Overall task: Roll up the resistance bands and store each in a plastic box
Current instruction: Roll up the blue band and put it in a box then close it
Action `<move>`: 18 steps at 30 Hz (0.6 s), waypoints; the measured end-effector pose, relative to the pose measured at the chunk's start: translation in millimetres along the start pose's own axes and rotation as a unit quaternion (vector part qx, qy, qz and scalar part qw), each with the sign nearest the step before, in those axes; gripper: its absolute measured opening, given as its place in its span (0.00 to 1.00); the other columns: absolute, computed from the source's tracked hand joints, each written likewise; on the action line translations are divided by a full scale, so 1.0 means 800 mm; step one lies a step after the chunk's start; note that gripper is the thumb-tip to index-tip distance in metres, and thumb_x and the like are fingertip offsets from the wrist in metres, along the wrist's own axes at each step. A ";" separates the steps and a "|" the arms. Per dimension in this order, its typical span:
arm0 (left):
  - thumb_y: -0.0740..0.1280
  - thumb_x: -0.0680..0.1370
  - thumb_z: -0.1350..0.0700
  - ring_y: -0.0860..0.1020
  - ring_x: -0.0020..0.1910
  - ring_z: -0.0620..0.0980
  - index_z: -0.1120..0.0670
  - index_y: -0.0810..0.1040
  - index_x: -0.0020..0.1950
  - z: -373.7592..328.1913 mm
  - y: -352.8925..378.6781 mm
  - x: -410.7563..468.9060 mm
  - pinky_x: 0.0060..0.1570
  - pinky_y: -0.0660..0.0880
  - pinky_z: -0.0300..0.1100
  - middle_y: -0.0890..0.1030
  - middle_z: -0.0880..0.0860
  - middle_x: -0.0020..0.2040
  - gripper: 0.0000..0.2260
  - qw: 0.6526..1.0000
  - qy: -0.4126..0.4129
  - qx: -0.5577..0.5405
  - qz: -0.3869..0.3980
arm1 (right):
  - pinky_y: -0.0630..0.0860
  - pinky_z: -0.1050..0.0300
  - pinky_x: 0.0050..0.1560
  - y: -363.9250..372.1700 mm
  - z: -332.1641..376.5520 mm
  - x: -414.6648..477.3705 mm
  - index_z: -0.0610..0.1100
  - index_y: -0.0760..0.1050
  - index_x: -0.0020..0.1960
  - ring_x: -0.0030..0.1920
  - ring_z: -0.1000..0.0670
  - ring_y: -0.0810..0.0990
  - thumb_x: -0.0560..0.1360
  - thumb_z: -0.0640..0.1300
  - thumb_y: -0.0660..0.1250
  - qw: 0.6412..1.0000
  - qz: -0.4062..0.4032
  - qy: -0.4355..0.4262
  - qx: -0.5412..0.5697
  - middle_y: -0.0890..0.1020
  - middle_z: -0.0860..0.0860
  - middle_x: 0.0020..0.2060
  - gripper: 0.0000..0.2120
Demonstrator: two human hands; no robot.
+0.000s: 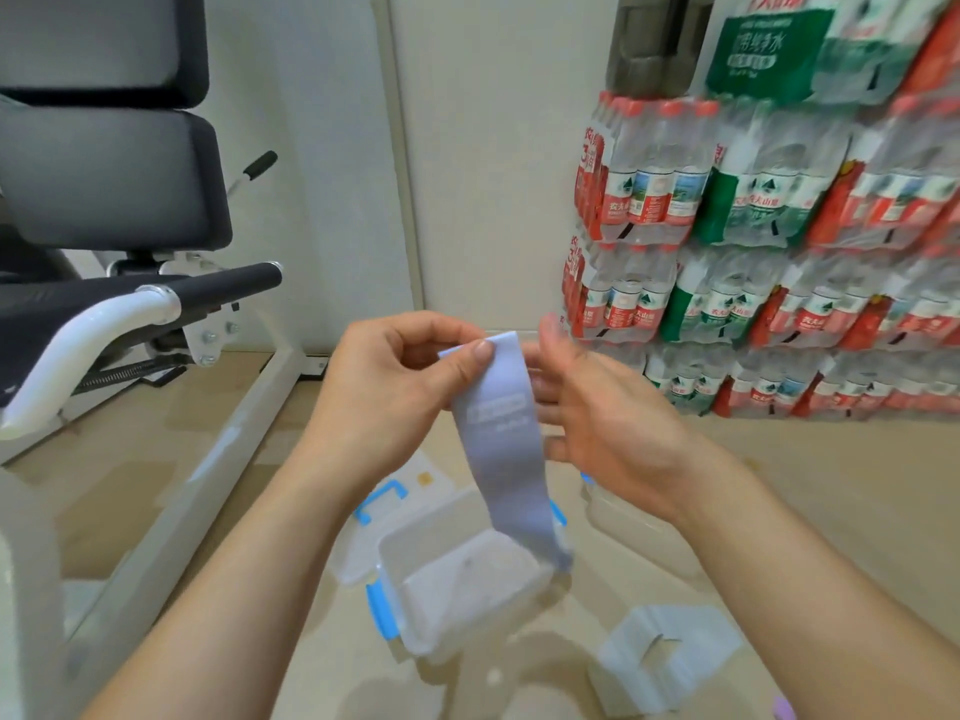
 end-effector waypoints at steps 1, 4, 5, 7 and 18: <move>0.72 0.73 0.60 0.77 0.29 0.41 0.53 0.83 0.39 0.002 0.001 0.000 0.32 0.74 0.33 0.83 0.47 0.30 0.03 1.000 -0.009 0.001 -0.016 | 0.77 0.56 0.52 -0.001 0.005 -0.003 0.46 0.79 0.60 0.54 0.52 0.82 0.78 0.55 0.59 0.999 -0.015 -0.017 -0.038 0.84 0.48 0.53 0.19; 0.73 0.72 0.61 0.77 0.27 0.41 0.55 0.83 0.39 0.007 0.004 0.002 0.28 0.73 0.32 0.82 0.47 0.29 0.02 0.999 -0.037 -0.014 -0.034 | 0.72 0.73 0.37 -0.015 0.015 -0.007 0.45 0.82 0.51 0.39 0.62 0.80 0.78 0.44 0.62 0.984 -0.109 -0.051 -0.133 0.84 0.53 0.41 0.10; 0.73 0.72 0.61 0.76 0.26 0.41 0.55 0.83 0.39 0.008 0.005 0.004 0.28 0.73 0.32 0.82 0.47 0.29 0.02 0.998 -0.043 -0.018 -0.037 | 0.70 0.72 0.35 -0.019 0.014 -0.006 0.45 0.82 0.49 0.37 0.62 0.79 0.78 0.43 0.63 0.981 -0.127 -0.050 -0.138 0.84 0.53 0.39 0.09; 0.74 0.71 0.60 0.74 0.25 0.41 0.54 0.83 0.39 0.010 0.007 0.007 0.27 0.71 0.32 0.82 0.47 0.28 0.02 0.998 -0.044 -0.016 -0.042 | 0.71 0.66 0.35 -0.025 0.009 -0.003 0.45 0.82 0.47 0.39 0.57 0.79 0.78 0.43 0.64 0.982 -0.143 -0.038 -0.121 0.84 0.51 0.40 0.08; 0.72 0.73 0.59 0.78 0.30 0.46 0.56 0.84 0.43 0.023 0.008 0.010 0.31 0.75 0.36 0.84 0.52 0.33 0.02 0.997 -0.065 -0.011 -0.027 | 0.78 0.63 0.32 -0.025 0.010 0.000 0.39 0.80 0.45 0.36 0.54 0.83 0.74 0.36 0.69 0.978 -0.201 -0.060 -0.007 0.84 0.44 0.38 0.02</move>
Point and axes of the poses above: each hand's wrist, its own x-axis towards the middle knuckle, its own y-axis out of the palm, z = x × y, the point moved 7 cm from there along x, towards the middle knuckle
